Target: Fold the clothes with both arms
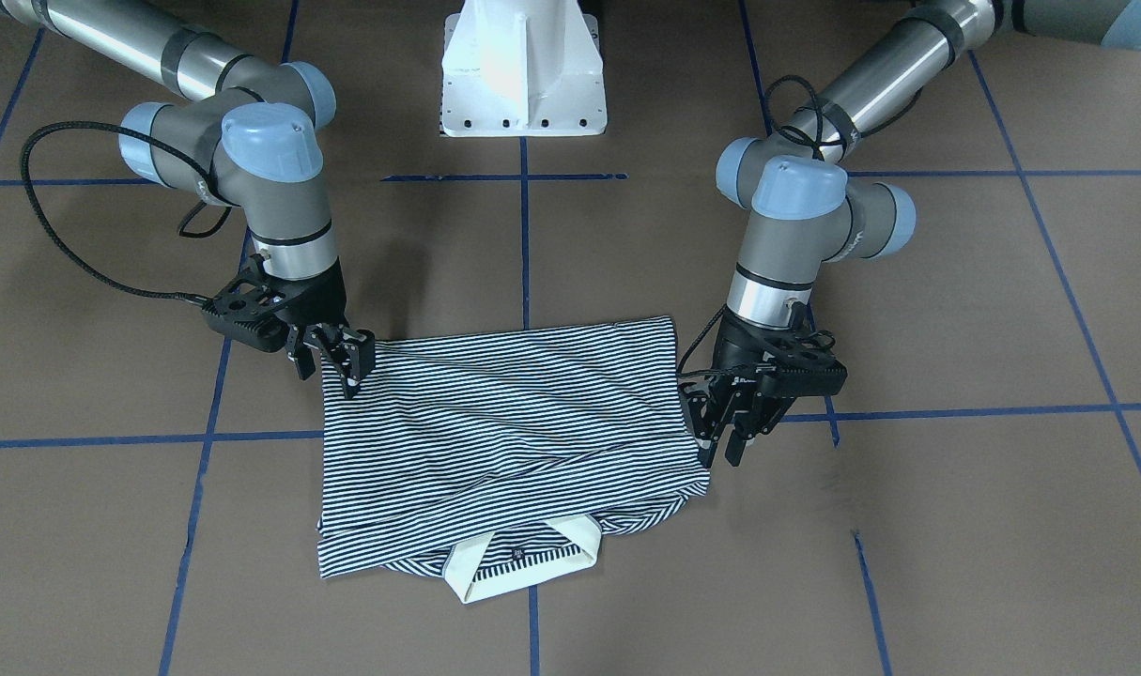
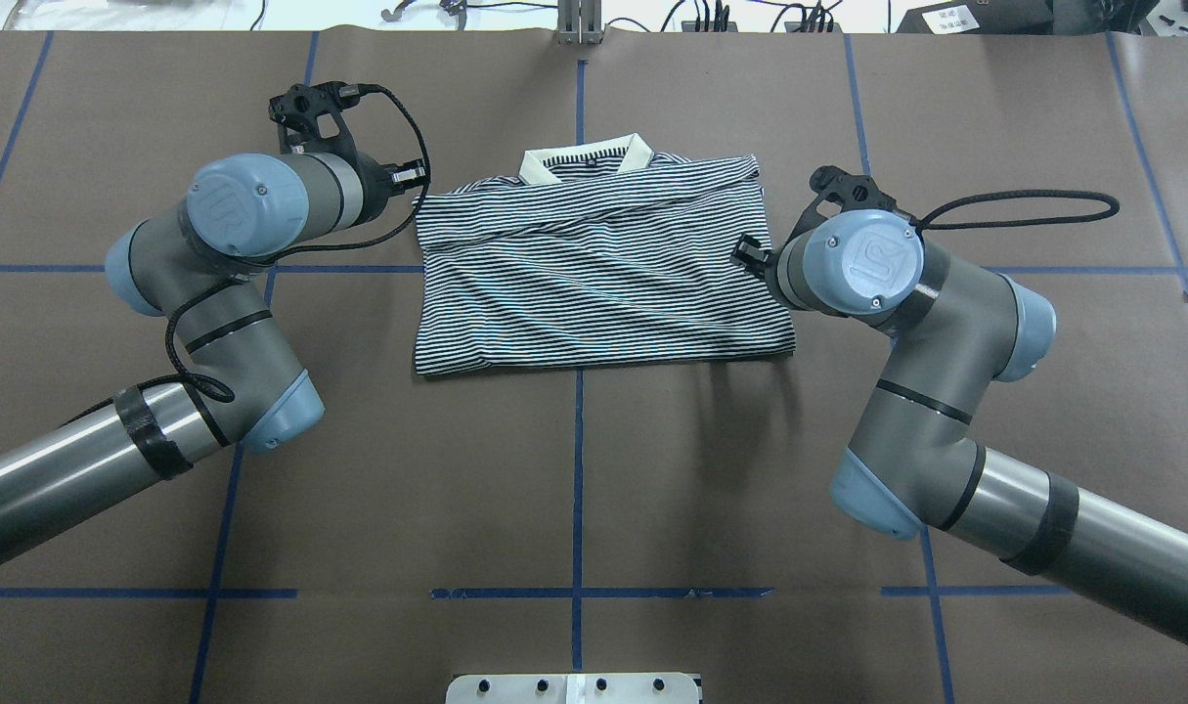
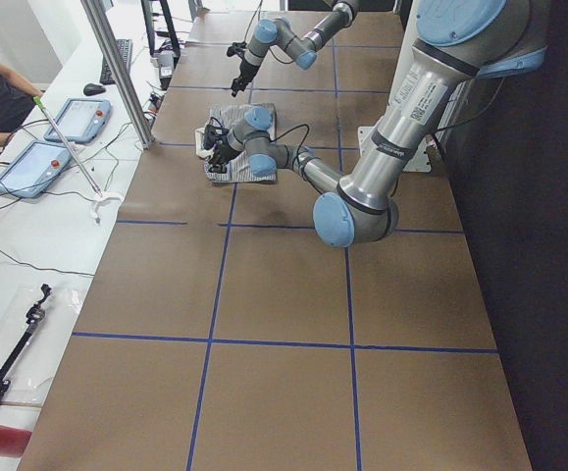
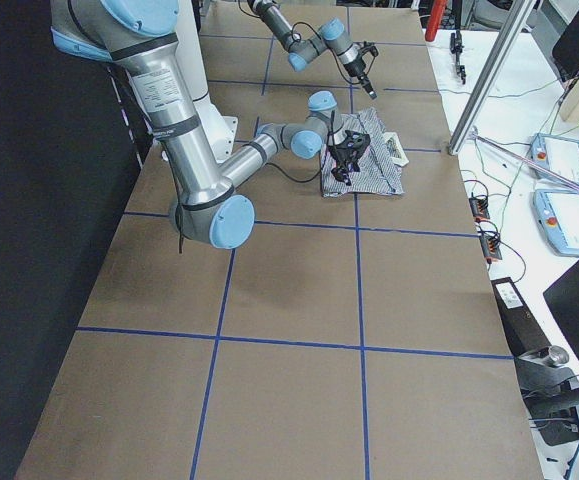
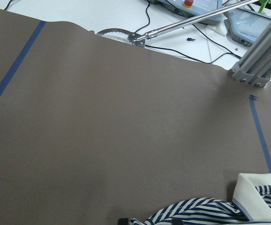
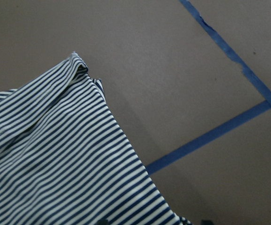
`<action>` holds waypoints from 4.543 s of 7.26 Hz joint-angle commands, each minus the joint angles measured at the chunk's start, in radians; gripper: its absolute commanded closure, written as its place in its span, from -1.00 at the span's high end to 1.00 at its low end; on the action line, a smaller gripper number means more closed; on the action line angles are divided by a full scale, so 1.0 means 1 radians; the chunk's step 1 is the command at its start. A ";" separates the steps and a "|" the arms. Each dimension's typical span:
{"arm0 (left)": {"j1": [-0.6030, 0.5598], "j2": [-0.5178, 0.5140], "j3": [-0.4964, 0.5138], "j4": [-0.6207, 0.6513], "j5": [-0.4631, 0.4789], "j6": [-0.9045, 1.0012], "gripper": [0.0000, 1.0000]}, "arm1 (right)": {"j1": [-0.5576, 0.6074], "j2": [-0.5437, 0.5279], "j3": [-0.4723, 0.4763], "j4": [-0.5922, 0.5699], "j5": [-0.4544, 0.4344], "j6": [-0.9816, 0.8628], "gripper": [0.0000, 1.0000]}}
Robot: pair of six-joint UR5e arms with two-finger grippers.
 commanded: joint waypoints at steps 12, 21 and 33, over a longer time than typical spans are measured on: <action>0.003 0.001 -0.009 0.003 0.001 -0.007 -0.14 | -0.060 -0.158 0.242 -0.011 0.007 0.004 -1.00; 0.011 0.007 -0.114 0.012 -0.008 -0.013 -0.11 | -0.728 -0.547 0.656 -0.015 -0.016 0.254 -1.00; 0.436 0.082 -0.398 0.545 -0.062 -0.339 0.11 | -0.500 -0.509 0.645 -0.024 -0.337 0.257 1.00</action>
